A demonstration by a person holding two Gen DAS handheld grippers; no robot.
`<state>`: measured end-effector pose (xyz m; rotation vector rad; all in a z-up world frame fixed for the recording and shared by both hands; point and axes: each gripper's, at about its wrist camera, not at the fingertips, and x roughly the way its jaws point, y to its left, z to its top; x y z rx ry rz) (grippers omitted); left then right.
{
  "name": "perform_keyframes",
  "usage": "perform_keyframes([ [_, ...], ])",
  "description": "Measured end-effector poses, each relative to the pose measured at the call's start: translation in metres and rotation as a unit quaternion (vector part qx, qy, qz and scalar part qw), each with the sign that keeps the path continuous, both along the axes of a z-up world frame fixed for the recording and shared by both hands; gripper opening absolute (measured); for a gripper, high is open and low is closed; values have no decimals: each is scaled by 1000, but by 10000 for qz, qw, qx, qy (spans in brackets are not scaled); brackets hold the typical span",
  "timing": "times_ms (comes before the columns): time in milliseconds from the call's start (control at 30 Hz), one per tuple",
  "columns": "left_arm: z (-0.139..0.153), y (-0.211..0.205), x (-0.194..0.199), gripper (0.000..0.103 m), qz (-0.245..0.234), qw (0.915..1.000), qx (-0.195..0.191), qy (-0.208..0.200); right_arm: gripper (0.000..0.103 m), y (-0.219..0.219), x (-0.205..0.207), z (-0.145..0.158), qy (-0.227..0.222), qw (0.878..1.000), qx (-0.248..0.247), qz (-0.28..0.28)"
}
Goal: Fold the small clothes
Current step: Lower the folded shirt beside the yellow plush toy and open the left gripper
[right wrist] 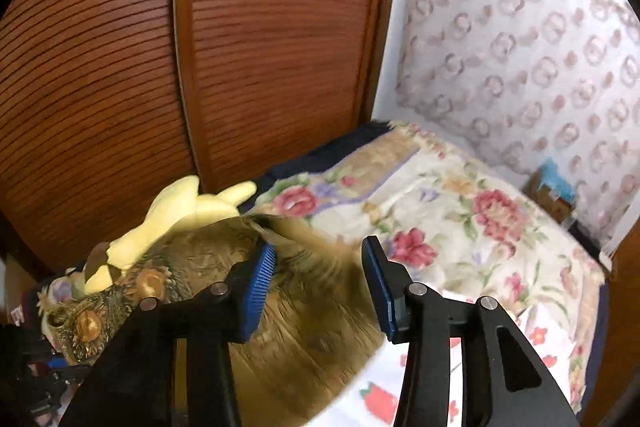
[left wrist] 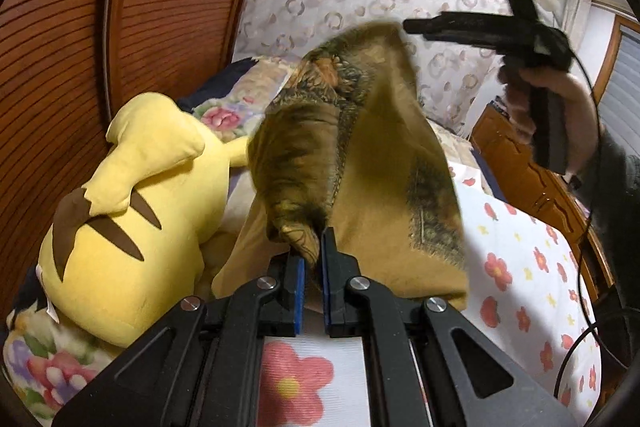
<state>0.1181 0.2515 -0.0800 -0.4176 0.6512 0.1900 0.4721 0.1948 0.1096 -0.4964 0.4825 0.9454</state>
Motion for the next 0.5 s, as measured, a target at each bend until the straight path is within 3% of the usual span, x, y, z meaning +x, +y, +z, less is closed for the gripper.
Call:
perform_keyframes([
  [133, -1, -2, 1, 7, -11, 10000, 84, -9, 48, -17, -21, -9, -123, 9998, 115, -88],
  [267, -2, -1, 2, 8, 12, 9999, 135, 52, 48, -16, -27, -43, 418, 9986, -33, 317],
  [367, -2, 0, 1, 15, 23, 9998, 148, 97, 48, -11, -31, -78, 814, 9957, -226, 371],
  [433, 0, 0, 0, 31, 33, 9997, 231, 120, 48, -5, -28, -100, 980, 9942, -338, 283],
  [500, 5, 0, -5, 69, 106, 9993, 352, 58, 48, 0, -23, -112, 986, 9946, -312, 125],
])
